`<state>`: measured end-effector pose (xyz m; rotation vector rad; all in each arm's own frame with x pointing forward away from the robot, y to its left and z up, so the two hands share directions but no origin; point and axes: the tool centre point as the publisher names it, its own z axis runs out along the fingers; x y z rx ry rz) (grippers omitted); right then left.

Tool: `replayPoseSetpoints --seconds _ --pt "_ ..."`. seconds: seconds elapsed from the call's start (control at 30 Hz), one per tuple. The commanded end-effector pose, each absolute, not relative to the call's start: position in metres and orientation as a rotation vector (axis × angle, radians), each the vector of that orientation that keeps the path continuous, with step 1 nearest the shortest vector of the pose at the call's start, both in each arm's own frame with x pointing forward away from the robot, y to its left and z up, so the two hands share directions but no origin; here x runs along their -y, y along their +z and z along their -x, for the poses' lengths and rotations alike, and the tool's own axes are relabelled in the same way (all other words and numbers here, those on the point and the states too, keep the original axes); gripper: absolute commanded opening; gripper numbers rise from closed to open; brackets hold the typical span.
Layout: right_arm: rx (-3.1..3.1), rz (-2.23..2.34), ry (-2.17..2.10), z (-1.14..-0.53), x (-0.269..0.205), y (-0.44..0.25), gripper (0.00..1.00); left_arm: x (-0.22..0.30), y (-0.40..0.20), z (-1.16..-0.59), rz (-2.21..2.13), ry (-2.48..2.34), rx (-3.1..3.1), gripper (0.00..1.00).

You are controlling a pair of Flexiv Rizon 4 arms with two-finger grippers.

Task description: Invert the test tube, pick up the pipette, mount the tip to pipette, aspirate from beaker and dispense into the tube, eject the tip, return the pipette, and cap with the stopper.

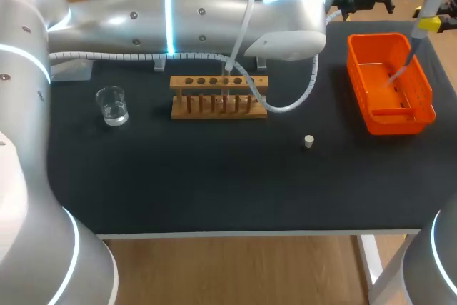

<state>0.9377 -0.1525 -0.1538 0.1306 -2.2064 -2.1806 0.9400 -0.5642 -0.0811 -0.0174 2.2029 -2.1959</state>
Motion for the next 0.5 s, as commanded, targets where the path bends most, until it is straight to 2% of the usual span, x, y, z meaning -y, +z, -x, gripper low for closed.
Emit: replayPoseSetpoints --seconds 0.03,0.5 --pt "2.211 -0.130 -2.176 -0.939 0.151 -0.146 0.00 0.565 -0.090 -0.940 0.012 -2.201 -2.209 0.00" --pt "2.211 -0.130 -2.176 -0.939 0.151 -0.146 0.00 0.563 -0.075 -0.940 -0.015 -2.198 -2.167 0.00"
